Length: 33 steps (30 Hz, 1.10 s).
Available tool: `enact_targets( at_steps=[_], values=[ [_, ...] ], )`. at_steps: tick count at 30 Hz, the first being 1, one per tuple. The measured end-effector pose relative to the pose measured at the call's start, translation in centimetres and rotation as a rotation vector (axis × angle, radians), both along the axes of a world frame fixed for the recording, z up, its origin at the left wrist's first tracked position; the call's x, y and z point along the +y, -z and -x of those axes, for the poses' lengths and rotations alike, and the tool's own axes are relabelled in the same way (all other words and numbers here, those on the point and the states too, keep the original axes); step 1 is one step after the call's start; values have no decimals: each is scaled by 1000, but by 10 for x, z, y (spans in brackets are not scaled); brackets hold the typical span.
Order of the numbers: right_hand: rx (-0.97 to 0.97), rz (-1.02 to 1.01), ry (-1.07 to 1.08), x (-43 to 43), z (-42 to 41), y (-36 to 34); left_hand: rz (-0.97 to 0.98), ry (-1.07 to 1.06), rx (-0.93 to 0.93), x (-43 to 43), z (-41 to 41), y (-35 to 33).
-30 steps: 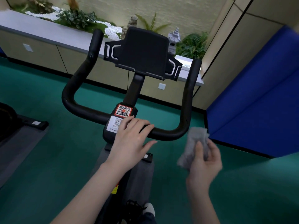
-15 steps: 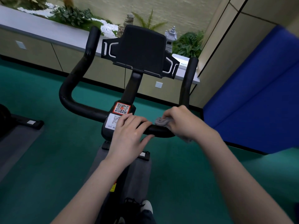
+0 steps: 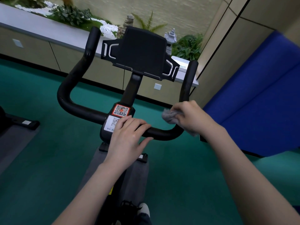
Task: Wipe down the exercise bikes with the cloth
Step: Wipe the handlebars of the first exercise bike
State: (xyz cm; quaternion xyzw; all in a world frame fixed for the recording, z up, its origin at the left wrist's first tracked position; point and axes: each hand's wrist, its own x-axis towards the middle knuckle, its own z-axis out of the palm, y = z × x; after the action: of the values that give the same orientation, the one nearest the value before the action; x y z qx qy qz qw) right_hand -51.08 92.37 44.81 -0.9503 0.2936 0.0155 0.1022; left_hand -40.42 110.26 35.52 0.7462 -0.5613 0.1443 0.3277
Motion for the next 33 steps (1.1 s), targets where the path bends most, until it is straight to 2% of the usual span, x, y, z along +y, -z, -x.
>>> enact_targets(
  at_steps=[5,8,15,21,26,30,33],
  values=[
    [-596,-5,37,41,38,39,-7,-5,-3,-1,0,0],
    [-793,7,81,63,53,70,1,-4,-2,-1,1,0],
    [-1025,112,246,46,56,73,-40,2,-2,0,2,-3],
    [-1091,60,179,85,52,101,-44,-25,10,-5,10,-7],
    [-1200,-19,499,64,58,99,-40,41,19,-17,24,-8],
    [-1314,-194,808,67,60,102,-97,78,64,-30,36,-4],
    [-1338,-299,891,85,47,107,-116,56,49,-35,43,1]
  ],
)
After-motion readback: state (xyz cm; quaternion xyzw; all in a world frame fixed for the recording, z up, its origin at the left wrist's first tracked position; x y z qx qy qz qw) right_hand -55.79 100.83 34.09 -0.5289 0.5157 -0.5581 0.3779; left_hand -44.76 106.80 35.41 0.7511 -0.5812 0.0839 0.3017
